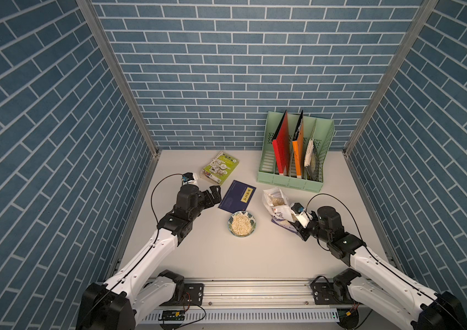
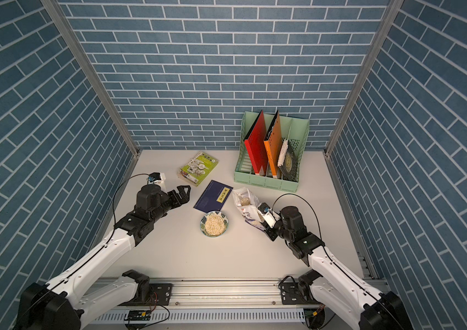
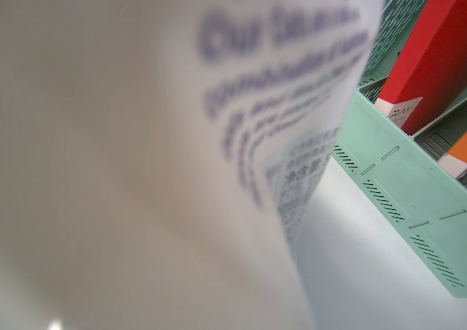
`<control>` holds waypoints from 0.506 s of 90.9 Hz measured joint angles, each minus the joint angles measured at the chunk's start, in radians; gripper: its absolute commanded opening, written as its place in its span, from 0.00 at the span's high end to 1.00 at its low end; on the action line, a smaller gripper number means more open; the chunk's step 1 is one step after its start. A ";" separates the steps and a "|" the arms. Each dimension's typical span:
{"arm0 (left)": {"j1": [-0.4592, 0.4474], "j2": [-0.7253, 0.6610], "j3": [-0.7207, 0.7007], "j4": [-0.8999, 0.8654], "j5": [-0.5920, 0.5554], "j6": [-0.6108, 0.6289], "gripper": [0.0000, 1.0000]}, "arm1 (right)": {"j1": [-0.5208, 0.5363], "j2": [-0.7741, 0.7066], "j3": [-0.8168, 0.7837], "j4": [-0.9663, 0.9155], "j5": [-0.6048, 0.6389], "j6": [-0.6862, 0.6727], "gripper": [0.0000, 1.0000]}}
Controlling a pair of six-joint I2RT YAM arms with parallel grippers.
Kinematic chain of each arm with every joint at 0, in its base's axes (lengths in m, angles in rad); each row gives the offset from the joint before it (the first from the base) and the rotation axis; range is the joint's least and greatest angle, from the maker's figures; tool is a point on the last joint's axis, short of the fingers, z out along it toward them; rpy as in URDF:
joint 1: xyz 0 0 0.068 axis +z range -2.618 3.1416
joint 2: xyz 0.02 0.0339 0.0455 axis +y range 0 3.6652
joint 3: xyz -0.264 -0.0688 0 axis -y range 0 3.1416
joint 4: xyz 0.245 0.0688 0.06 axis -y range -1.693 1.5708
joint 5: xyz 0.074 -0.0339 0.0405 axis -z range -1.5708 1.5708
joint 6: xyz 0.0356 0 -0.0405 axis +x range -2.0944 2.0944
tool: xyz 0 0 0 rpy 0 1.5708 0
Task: Pour the oats into the breakfast bowl
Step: Pour the oats into the bowl, then place the oats bag at the center of the board.
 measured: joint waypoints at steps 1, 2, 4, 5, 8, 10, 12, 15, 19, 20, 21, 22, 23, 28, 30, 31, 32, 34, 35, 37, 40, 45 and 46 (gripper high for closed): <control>0.000 0.000 0.002 0.006 0.007 0.005 0.01 | -0.007 -0.005 -0.011 0.021 -0.014 0.013 1.00; 0.000 0.001 0.003 0.013 0.017 0.011 0.01 | -0.015 -0.009 -0.023 0.043 -0.026 0.028 1.00; 0.000 0.002 0.008 0.024 0.035 0.022 0.01 | -0.032 -0.017 -0.048 0.089 -0.055 0.058 1.00; 0.000 0.003 0.010 0.029 0.043 0.029 0.01 | -0.039 -0.020 -0.058 0.111 -0.068 0.072 1.00; 0.000 0.008 0.019 0.050 0.076 0.049 0.01 | -0.061 -0.025 -0.090 0.174 -0.103 0.112 1.00; 0.000 0.011 0.025 0.064 0.093 0.060 0.01 | -0.076 -0.027 -0.113 0.224 -0.129 0.142 1.00; 0.000 0.015 0.029 0.079 0.112 0.074 0.01 | -0.090 -0.027 -0.131 0.266 -0.151 0.169 1.00; 0.000 0.021 0.036 0.105 0.143 0.093 0.01 | -0.110 -0.025 -0.158 0.330 -0.183 0.209 1.00; 0.000 0.027 0.040 0.136 0.182 0.115 0.01 | -0.136 -0.020 -0.192 0.418 -0.225 0.263 1.00; 0.000 0.029 0.040 0.145 0.192 0.119 0.01 | -0.141 -0.018 -0.199 0.437 -0.233 0.276 1.00; 0.000 0.031 0.041 0.156 0.202 0.126 0.01 | -0.147 -0.015 -0.205 0.456 -0.241 0.288 1.00; 0.000 0.033 0.041 0.163 0.213 0.131 0.01 | -0.154 -0.011 -0.214 0.481 -0.251 0.303 1.00; 0.000 0.035 0.041 0.172 0.223 0.135 0.01 | -0.159 -0.008 -0.220 0.501 -0.259 0.315 1.00; 0.000 0.051 0.042 0.215 0.276 0.155 0.01 | -0.181 0.011 -0.248 0.600 -0.294 0.369 1.00; 0.000 0.060 0.044 0.231 0.296 0.161 0.01 | -0.188 0.019 -0.256 0.636 -0.305 0.388 1.00; 0.000 0.063 0.044 0.239 0.306 0.164 0.01 | -0.192 0.023 -0.260 0.651 -0.311 0.394 1.00; -0.001 0.068 0.045 0.248 0.316 0.166 0.02 | -0.194 0.028 -0.263 0.666 -0.315 0.402 1.00; -0.003 0.078 0.047 0.266 0.339 0.174 0.02 | -0.200 0.036 -0.267 0.691 -0.325 0.415 1.00; -0.004 0.084 0.048 0.275 0.349 0.177 0.02 | -0.202 0.042 -0.268 0.701 -0.329 0.419 1.00; -0.006 0.093 0.051 0.290 0.366 0.184 0.02 | -0.206 0.052 -0.269 0.722 -0.338 0.429 1.00; -0.012 0.110 0.058 0.309 0.390 0.194 0.02 | -0.208 0.066 -0.269 0.742 -0.344 0.434 1.00; -0.026 0.143 0.074 0.333 0.424 0.218 0.04 | -0.209 0.091 -0.268 0.760 -0.351 0.433 1.00; -0.029 0.148 0.078 0.336 0.430 0.222 0.05 | -0.209 0.095 -0.267 0.760 -0.352 0.431 1.00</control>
